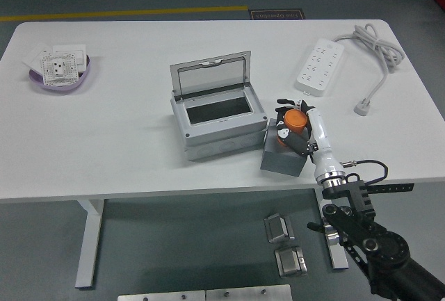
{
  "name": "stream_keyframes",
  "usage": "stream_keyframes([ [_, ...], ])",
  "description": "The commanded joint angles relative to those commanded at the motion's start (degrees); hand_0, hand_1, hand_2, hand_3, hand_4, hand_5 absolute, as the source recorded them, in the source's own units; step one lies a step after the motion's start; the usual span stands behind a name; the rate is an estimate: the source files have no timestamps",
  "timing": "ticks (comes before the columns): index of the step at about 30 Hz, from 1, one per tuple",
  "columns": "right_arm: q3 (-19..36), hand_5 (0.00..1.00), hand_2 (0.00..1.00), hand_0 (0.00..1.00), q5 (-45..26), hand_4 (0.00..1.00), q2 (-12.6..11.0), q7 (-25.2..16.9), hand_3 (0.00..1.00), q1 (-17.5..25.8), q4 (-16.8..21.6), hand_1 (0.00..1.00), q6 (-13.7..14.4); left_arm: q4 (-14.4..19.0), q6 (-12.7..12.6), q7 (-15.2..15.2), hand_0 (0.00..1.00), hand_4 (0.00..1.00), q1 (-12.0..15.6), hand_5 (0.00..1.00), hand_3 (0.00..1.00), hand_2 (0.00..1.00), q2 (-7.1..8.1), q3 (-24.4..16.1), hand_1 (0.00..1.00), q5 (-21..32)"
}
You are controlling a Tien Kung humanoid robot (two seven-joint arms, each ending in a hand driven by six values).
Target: Pick up the cylinder from the cube,place it in the box,flap close box
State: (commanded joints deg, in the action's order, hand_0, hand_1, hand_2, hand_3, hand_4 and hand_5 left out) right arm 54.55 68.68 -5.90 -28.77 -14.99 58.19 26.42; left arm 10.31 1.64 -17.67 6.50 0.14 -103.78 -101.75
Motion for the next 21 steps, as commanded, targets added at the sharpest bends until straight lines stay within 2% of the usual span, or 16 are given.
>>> stream_keyframes([
  [5,0.0,0.002,0.578,0.648,0.5,0.161,0.0,0.6,0.66,0.0,0.3,0.617,0.7,0.0,0.0,0.1,0.67,0.427,0.0,0.002,0.662,0.563,-0.04,0.1,0.666,0.3],
  [11,-0.1,0.002,0.58,0.632,3.9,0.163,-0.2,3.0,0.661,-0.3,1.6,0.613,3.2,0.0,-0.1,0.2,0.67,0.428,-0.1,0.002,0.662,0.563,-0.05,0.3,0.666,0.6],
  [12,-0.1,0.002,0.516,0.522,4.7,0.002,-0.3,3.4,0.579,-0.4,1.9,0.517,3.6,0.0,-0.1,0.2,0.67,0.43,-0.1,0.002,0.663,0.564,-0.05,0.3,0.667,0.6],
  [17,-0.2,0.002,0.516,0.522,10.3,0.002,-1.1,7.4,0.579,-2.6,4.3,0.517,5.4,0.0,-0.1,0.0,0.67,0.43,-0.1,0.002,0.663,0.564,0.0,0.1,0.667,0.4],
  [18,-0.3,0.002,0.482,0.433,11.5,0.002,-1.2,8.4,0.466,-3.3,4.8,0.433,5.5,0.0,-0.1,0.0,0.67,0.43,-0.1,0.002,0.664,0.565,0.03,0.1,0.669,0.4],
  [21,-0.8,0.002,0.482,0.433,15.7,0.002,-1.6,11.9,0.466,-5.8,6.1,0.433,5.2,0.0,-0.1,-0.1,0.67,0.43,-0.1,0.002,0.664,0.565,0.15,0.2,0.669,0.5],
])
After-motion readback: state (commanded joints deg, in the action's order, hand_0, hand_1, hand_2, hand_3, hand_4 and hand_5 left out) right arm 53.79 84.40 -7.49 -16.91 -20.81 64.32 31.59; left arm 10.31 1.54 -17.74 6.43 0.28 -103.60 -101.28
